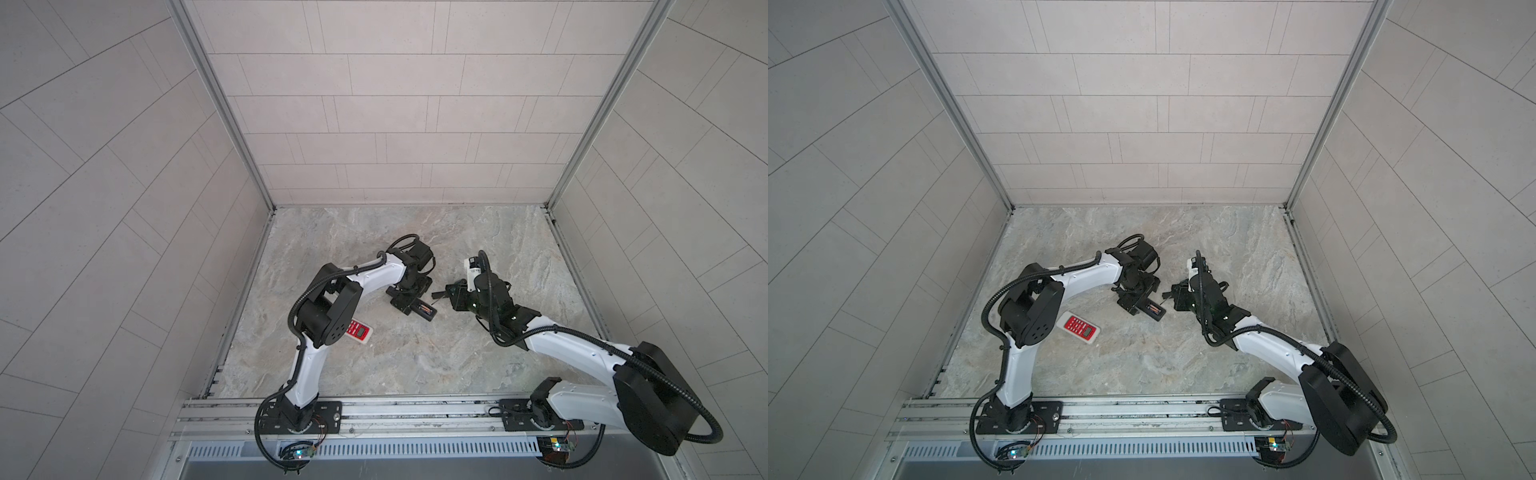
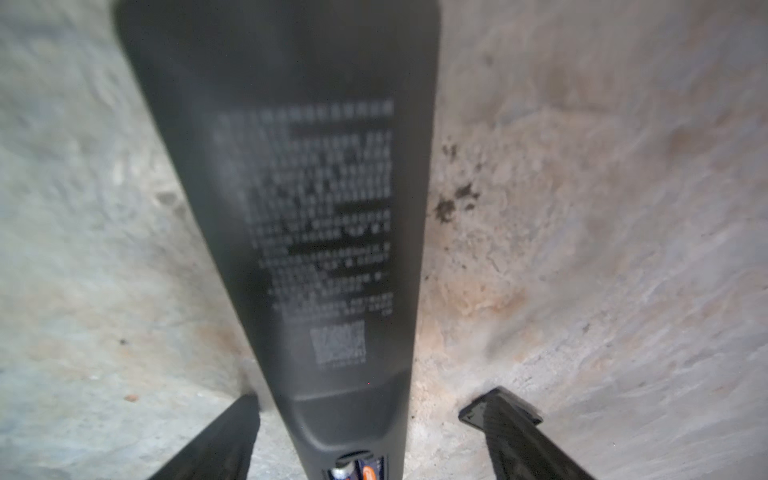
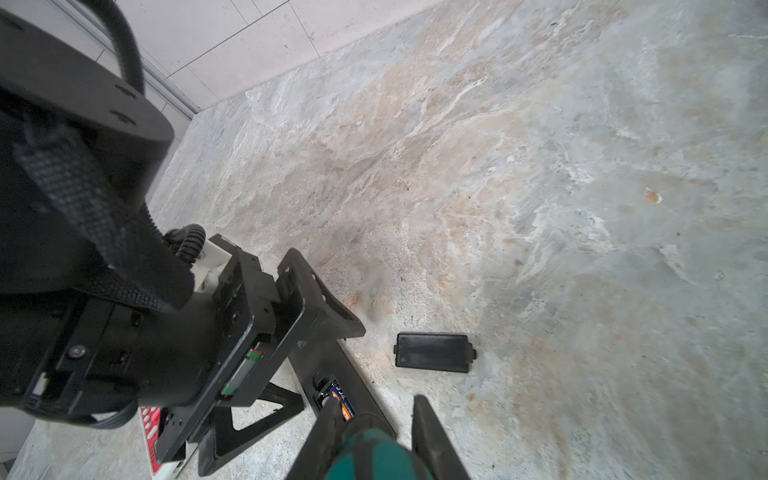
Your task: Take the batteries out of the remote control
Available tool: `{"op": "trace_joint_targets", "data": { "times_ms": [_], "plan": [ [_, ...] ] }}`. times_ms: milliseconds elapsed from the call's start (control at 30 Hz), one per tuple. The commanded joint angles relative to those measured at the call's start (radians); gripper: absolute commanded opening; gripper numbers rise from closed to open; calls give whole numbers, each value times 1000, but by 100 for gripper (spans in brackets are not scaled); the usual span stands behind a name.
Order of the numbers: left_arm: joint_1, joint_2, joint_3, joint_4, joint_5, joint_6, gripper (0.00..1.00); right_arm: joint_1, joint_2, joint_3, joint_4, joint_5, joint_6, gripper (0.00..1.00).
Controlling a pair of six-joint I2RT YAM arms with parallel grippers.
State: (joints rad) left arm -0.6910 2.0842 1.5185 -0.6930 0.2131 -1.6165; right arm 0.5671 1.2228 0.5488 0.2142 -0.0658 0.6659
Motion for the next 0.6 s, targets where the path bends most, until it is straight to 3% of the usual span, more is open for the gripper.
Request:
{"op": "trace_joint_targets", "data": {
  "times_ms": [0, 133, 567],
  "plan": [
    [28, -28, 0, -56, -67, 20, 94, 12, -25, 20, -15, 23, -16, 0],
    [63, -37, -17, -54, -47, 34, 92, 47, -24, 54, -44, 64, -41, 0],
    [134, -5, -3, -55, 33, 102, 72, 206, 137, 270, -198, 239, -99, 0]
  ]
}}
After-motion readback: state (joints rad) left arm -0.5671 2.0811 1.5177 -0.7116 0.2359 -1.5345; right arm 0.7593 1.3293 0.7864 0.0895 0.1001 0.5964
